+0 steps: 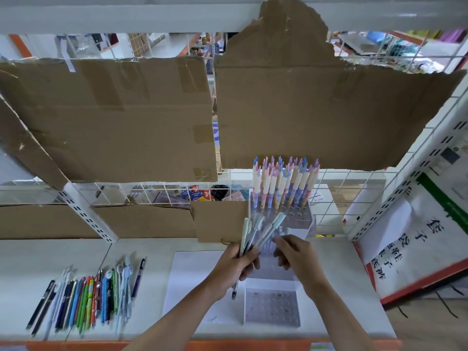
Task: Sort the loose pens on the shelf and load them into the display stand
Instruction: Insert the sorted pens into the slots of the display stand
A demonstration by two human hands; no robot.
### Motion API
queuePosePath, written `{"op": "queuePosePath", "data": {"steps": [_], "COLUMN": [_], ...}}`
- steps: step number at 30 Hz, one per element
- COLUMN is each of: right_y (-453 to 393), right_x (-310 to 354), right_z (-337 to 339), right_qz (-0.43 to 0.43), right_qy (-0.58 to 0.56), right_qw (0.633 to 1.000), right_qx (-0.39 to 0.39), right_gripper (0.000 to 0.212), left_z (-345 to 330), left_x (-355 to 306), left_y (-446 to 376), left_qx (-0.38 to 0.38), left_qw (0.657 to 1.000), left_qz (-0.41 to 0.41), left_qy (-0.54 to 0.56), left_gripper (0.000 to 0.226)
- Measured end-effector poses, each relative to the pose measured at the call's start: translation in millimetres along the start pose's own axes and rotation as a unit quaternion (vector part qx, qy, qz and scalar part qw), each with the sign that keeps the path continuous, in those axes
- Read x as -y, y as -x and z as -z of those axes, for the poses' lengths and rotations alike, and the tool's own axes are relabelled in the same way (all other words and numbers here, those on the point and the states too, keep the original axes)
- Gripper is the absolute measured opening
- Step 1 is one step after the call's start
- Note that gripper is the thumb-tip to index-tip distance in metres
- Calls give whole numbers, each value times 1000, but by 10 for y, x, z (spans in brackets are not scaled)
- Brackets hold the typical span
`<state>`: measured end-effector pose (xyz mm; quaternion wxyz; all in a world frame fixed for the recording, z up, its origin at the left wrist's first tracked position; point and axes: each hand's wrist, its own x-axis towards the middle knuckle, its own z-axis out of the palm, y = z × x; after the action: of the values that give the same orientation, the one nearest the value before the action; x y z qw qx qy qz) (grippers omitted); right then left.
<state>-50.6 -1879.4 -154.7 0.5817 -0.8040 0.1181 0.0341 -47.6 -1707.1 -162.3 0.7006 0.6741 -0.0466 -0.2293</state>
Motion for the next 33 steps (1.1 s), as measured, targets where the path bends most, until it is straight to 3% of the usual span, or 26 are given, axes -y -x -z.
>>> {"op": "queuePosePath", "data": {"steps": [5, 9, 13, 17, 25, 30, 33], "right_y": [89, 9, -108, -235, -421, -433, -449], "right_x": [143, 130, 48, -109, -265, -440, -628], "right_z": [52, 259, 501, 399, 183, 109, 52], "right_qz": [19, 3, 69, 81, 6, -23, -44], "right_qy": [-34, -82, 82, 171, 189, 197, 207], "right_qw": [998, 996, 986, 975, 979, 975, 972], "right_qx": [50, -28, -124, -113, -75, -99, -102], "right_gripper": [28, 21, 16, 14, 6, 34, 39], "left_z": [-145, -131, -16, -30, -22, -35, -28], "left_x": [-29, -26, -36, -35, -44, -42, -56], "left_y": [-67, -116, -92, -60, -6, 33, 50], "left_qx": [16, -52, -72, -68, -70, -66, -59], "left_qw": [999, 998, 997, 998, 997, 998, 998], "left_qz": [-7, 9, 1, -8, -5, 0, -10], "left_qy": [-28, -30, -4, -15, 7, 4, 9], "left_gripper": [21, 23, 27, 26, 25, 24, 23]}}
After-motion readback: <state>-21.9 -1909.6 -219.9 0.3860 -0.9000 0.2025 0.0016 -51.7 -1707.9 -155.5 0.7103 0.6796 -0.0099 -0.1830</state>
